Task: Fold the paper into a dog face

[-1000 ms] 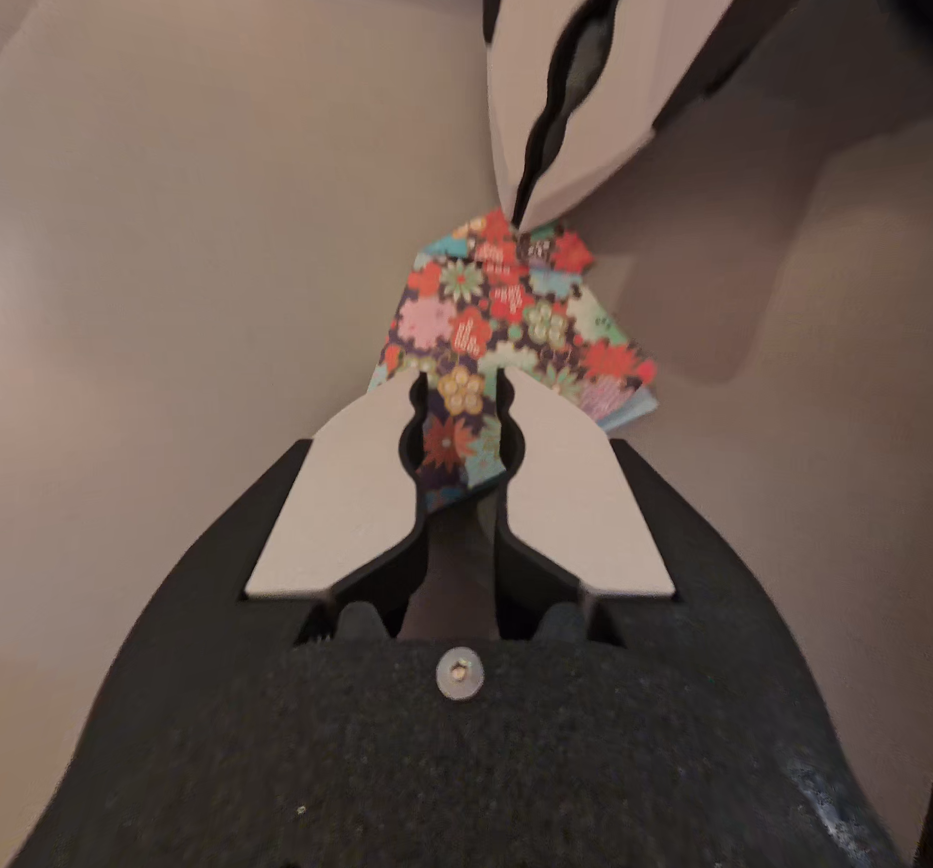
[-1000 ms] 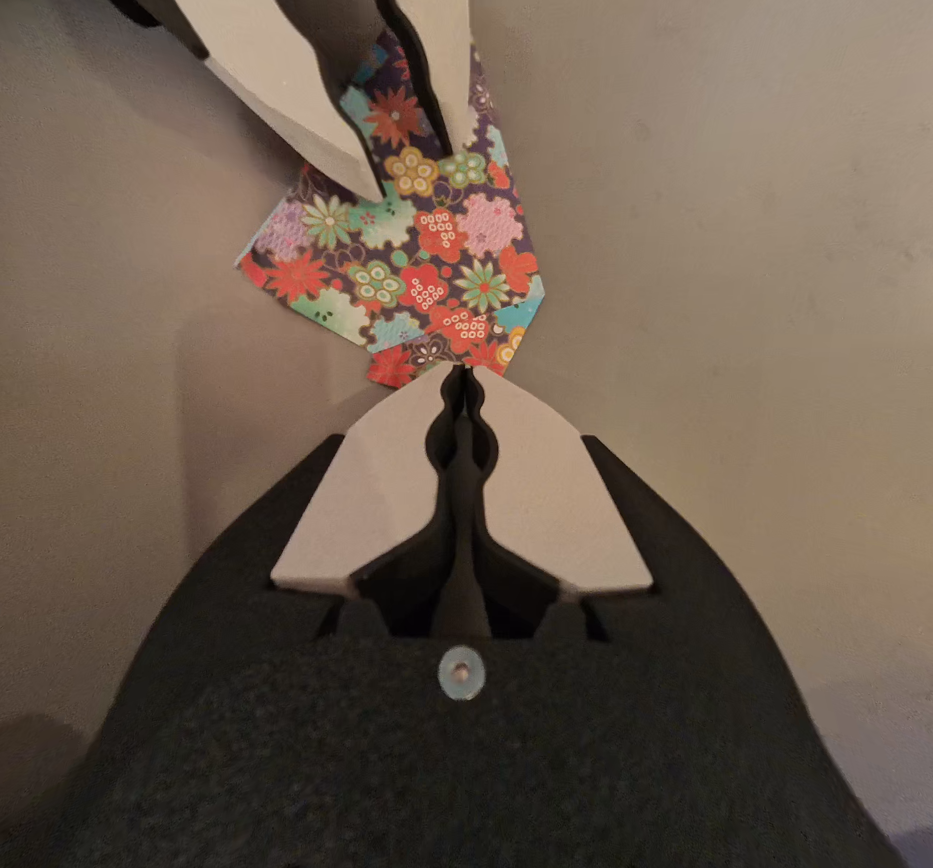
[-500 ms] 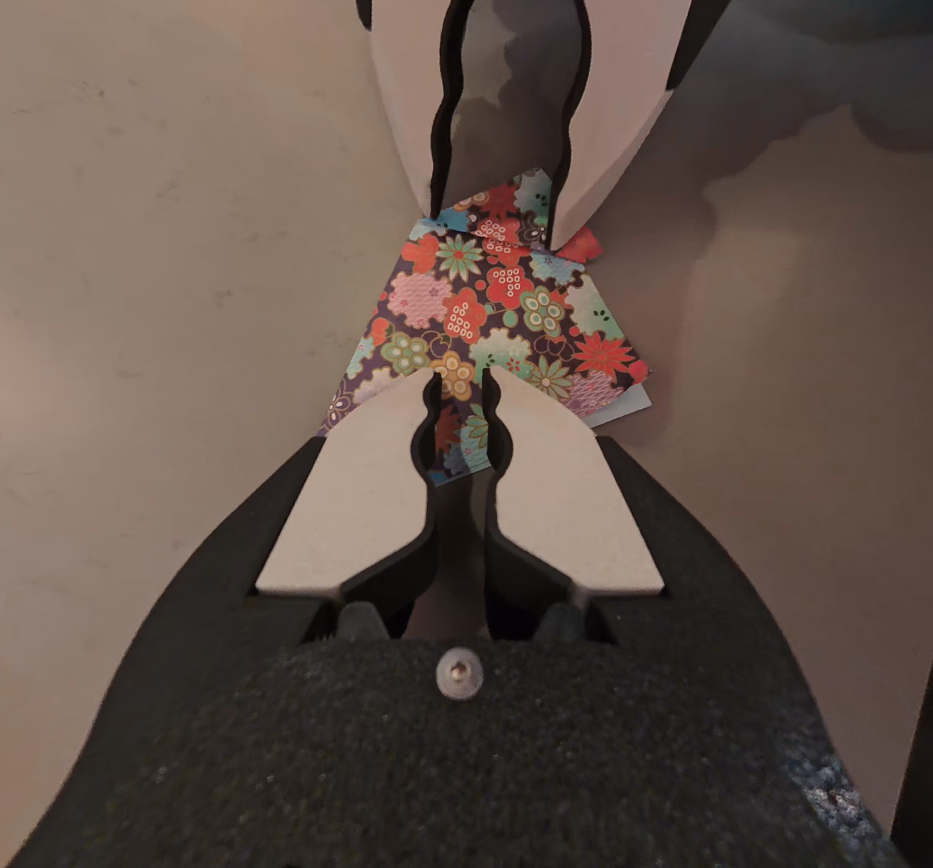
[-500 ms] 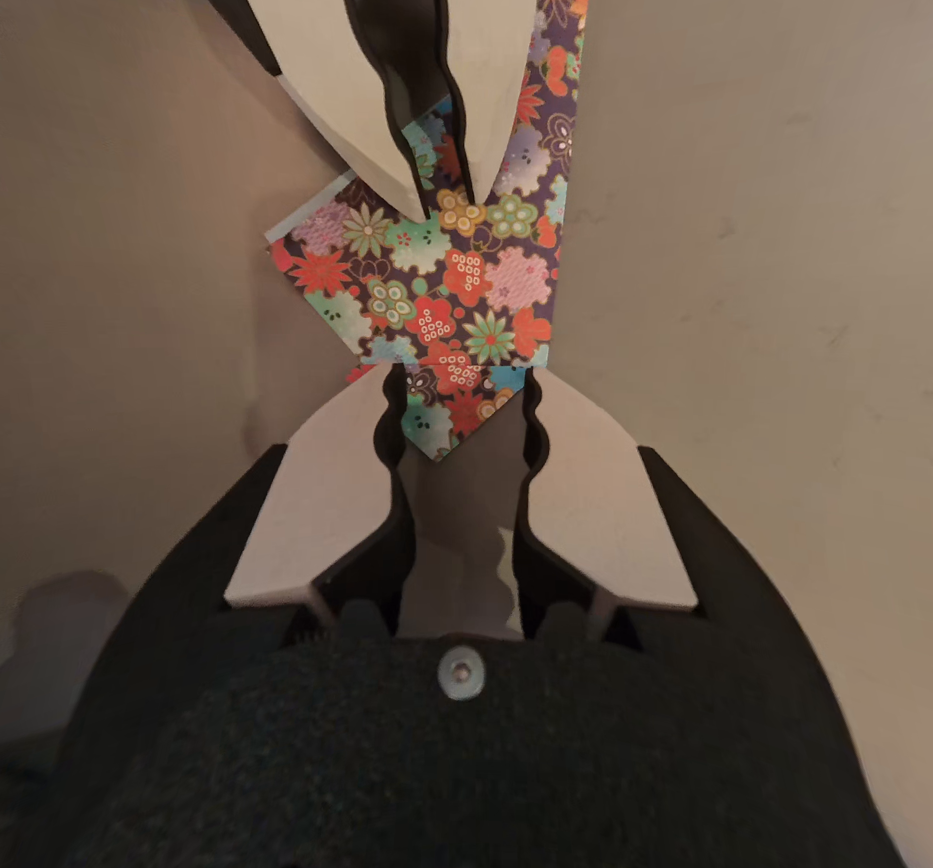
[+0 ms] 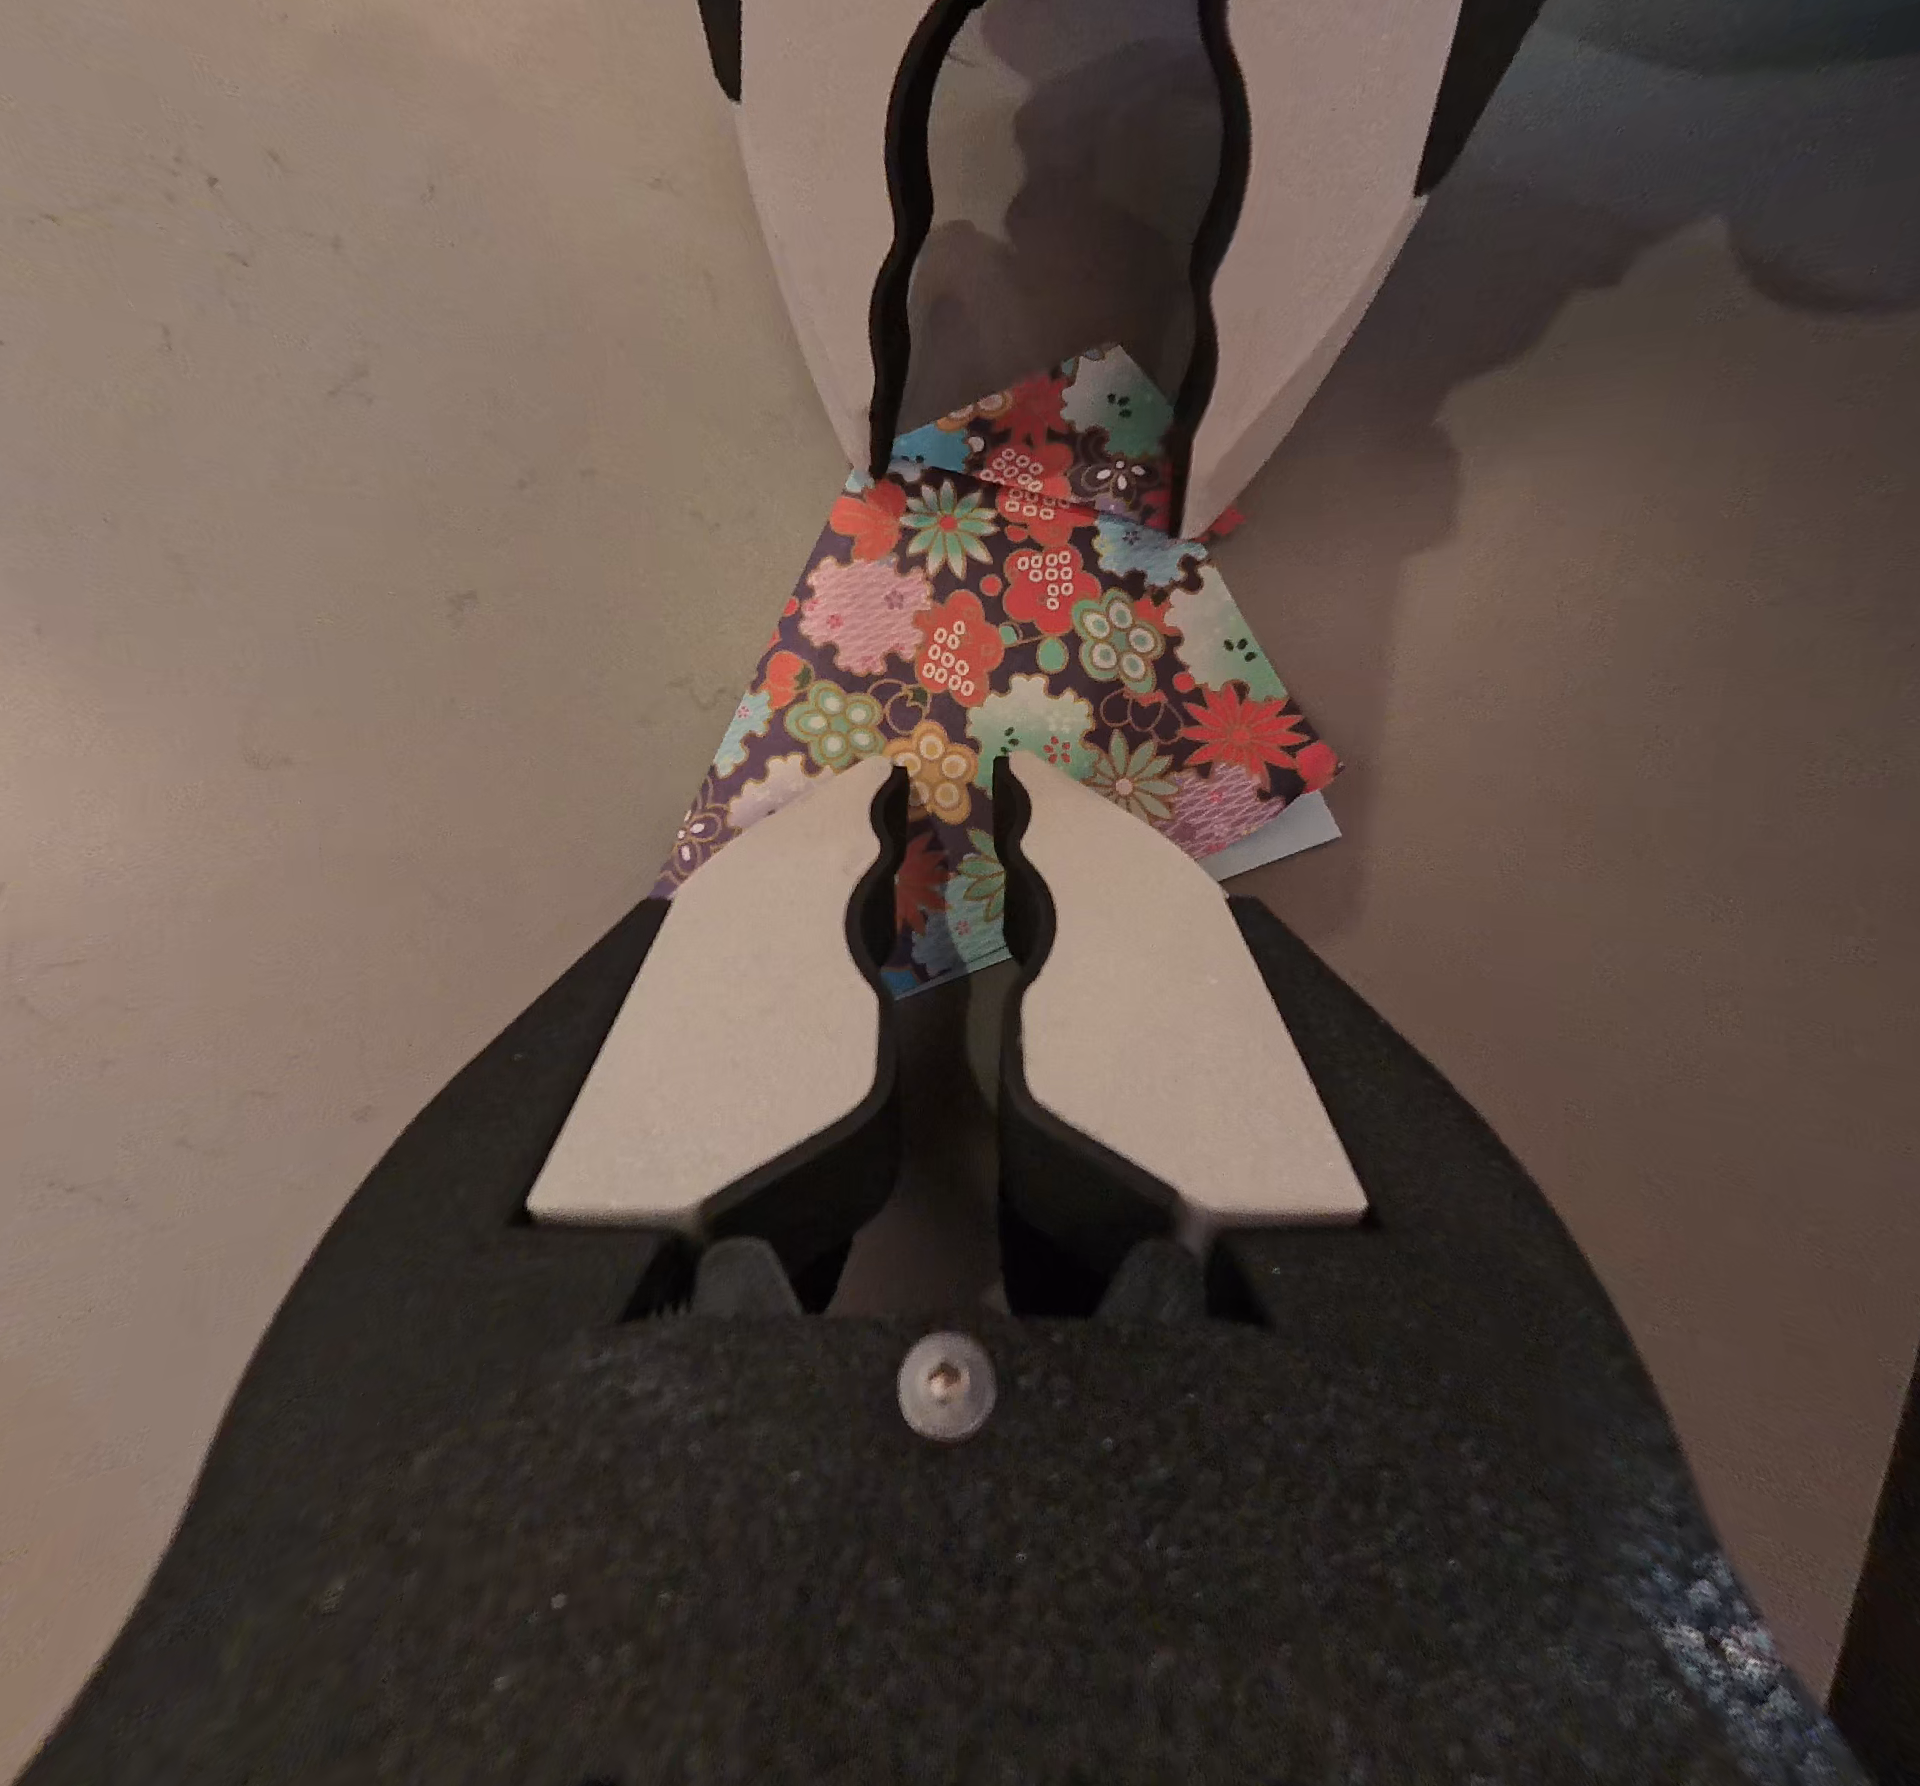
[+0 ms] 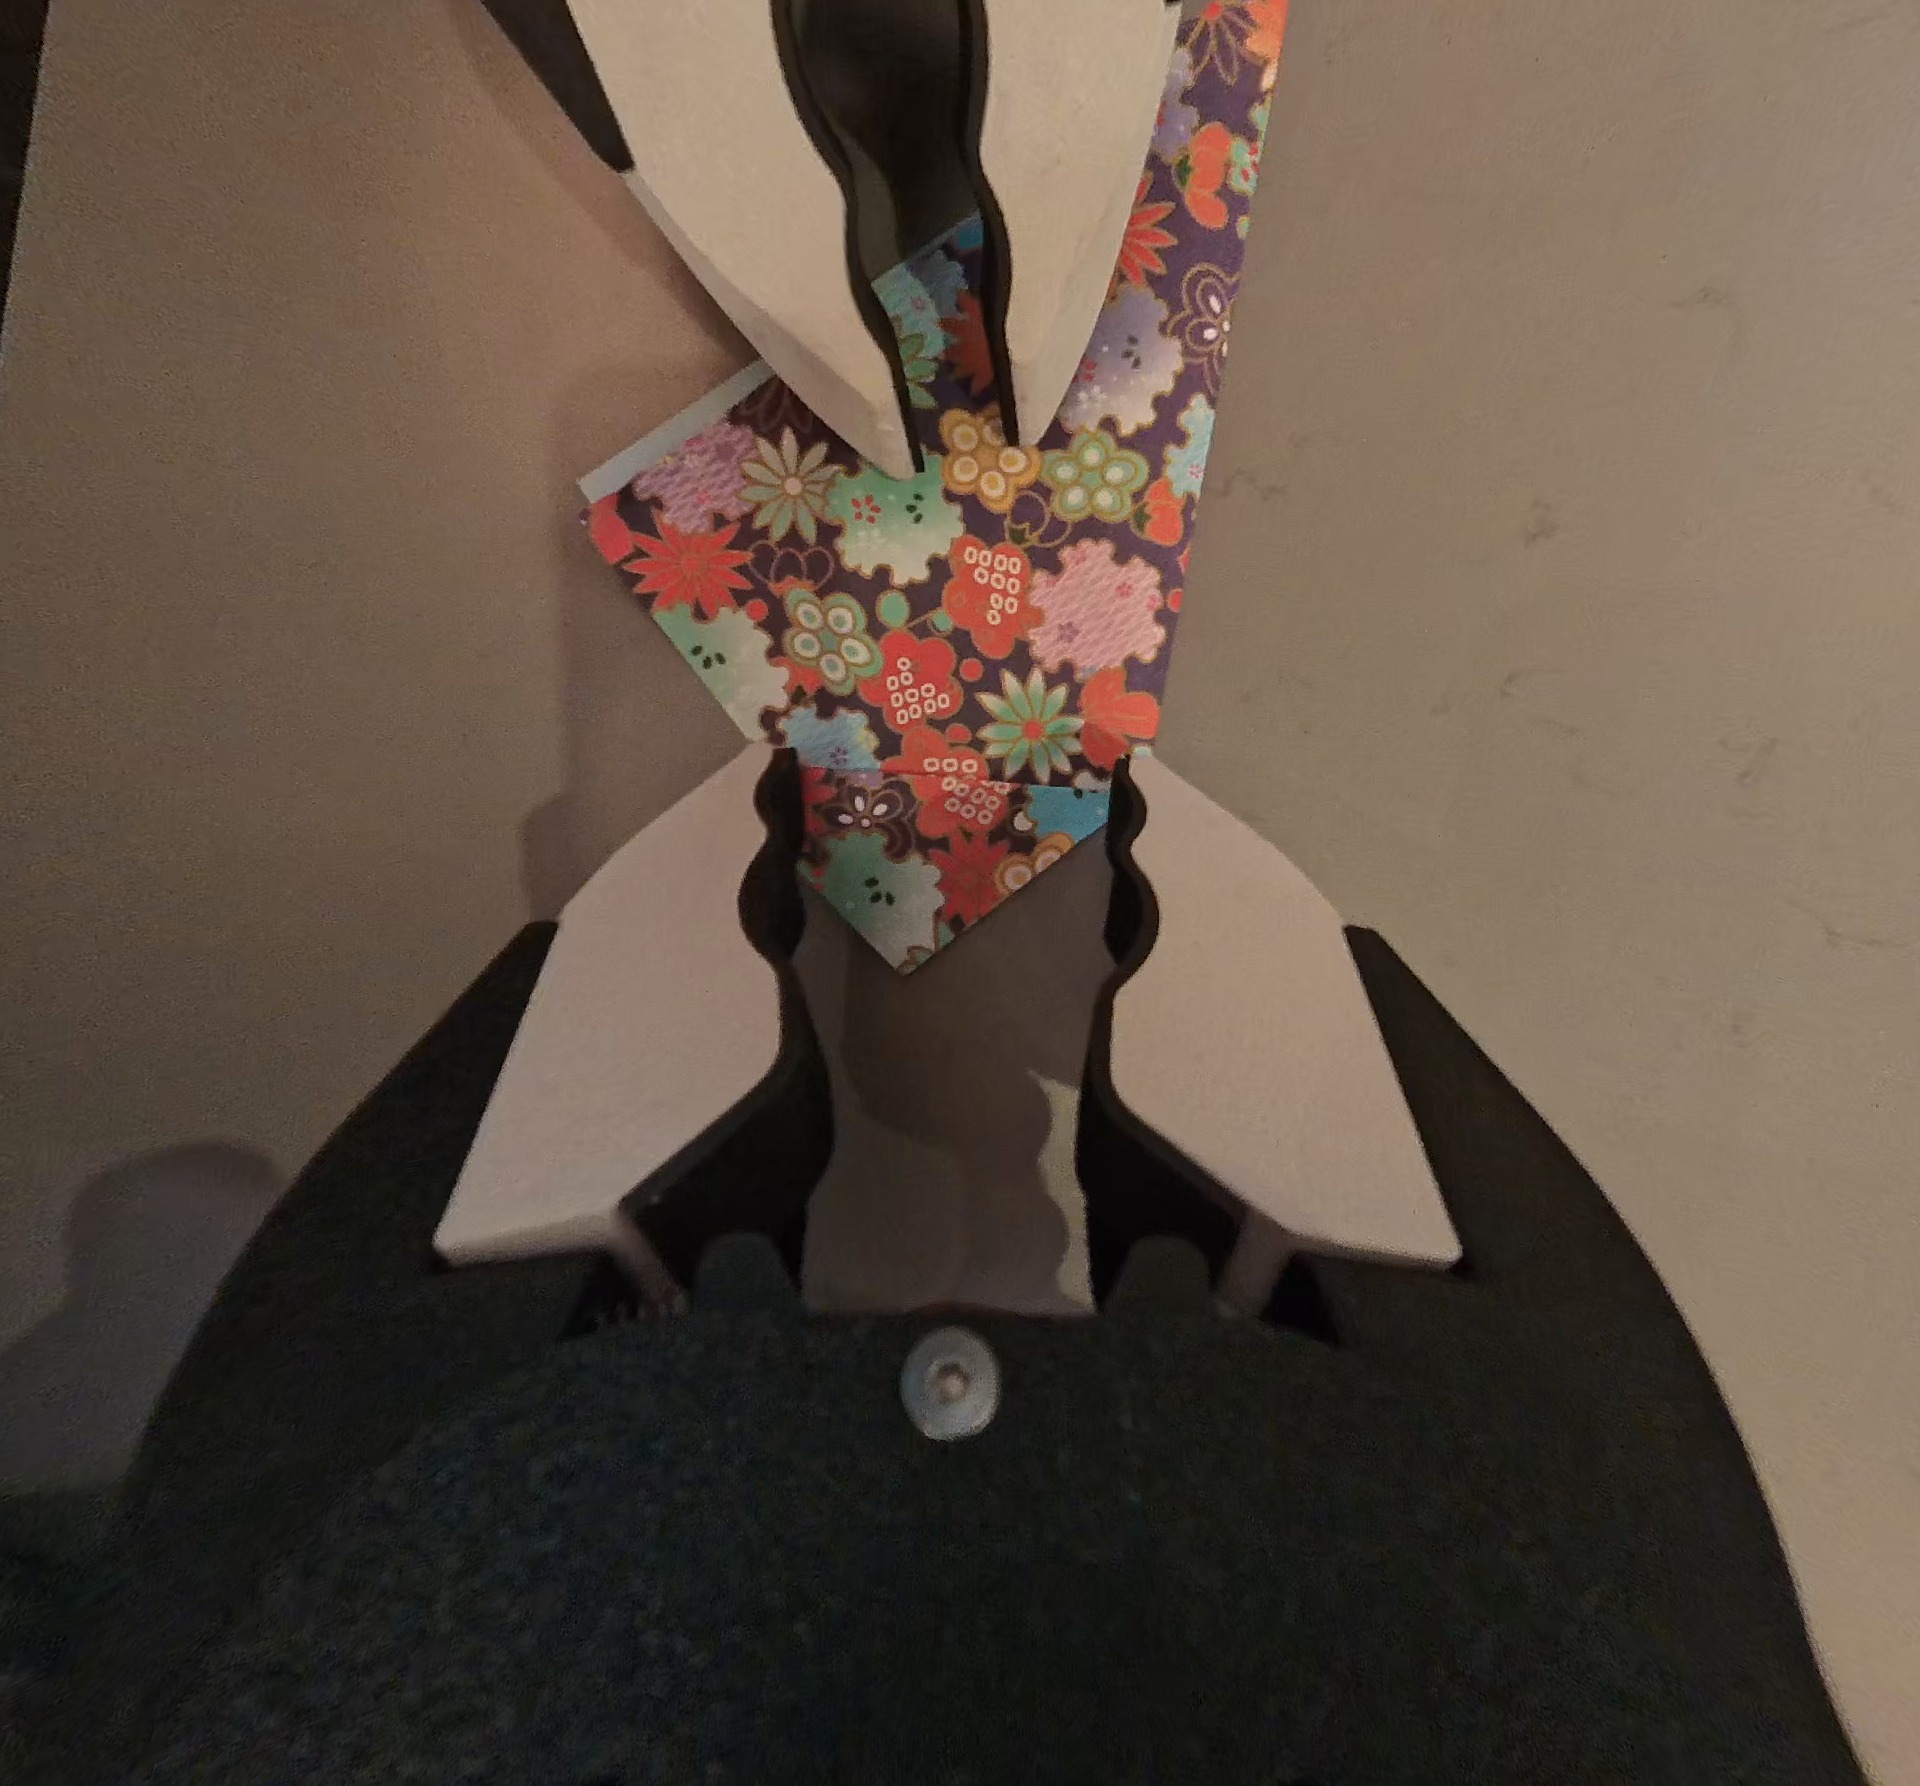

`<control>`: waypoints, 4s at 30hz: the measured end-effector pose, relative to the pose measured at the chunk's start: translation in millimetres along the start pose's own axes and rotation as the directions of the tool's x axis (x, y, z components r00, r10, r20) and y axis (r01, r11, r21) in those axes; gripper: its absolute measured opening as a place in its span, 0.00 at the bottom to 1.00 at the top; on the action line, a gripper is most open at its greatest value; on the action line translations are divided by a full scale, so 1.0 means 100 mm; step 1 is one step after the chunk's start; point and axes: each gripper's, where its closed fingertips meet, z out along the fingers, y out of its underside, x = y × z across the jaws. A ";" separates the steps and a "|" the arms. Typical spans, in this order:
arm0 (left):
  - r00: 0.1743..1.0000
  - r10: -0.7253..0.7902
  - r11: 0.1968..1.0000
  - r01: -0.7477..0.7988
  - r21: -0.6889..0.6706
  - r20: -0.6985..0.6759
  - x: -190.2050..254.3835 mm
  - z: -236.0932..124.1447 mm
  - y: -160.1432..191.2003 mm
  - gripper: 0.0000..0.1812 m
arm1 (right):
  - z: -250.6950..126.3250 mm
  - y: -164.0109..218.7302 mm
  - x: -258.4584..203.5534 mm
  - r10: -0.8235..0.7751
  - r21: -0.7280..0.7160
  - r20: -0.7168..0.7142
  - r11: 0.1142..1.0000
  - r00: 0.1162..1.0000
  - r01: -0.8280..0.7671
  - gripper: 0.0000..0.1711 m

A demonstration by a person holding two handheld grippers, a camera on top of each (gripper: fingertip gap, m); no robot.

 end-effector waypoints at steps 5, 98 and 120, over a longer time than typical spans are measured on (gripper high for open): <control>1.000 -0.001 1.000 0.001 -0.003 0.007 0.00 0.00 0.00 0.08 | 0.01 0.00 -0.02 0.004 -0.016 -0.010 1.000 1.000 -0.004 0.35; 0.954 -0.261 0.965 0.257 0.041 0.151 -0.51 -0.11 0.02 0.23 | 0.11 -0.17 0.07 -0.027 -0.018 -0.022 0.999 0.999 0.027 0.35; 0.981 -0.136 0.990 0.139 -0.014 0.135 -0.38 0.06 -0.05 0.16 | 0.11 -0.18 0.11 -0.027 -0.027 -0.024 0.999 0.999 0.026 0.35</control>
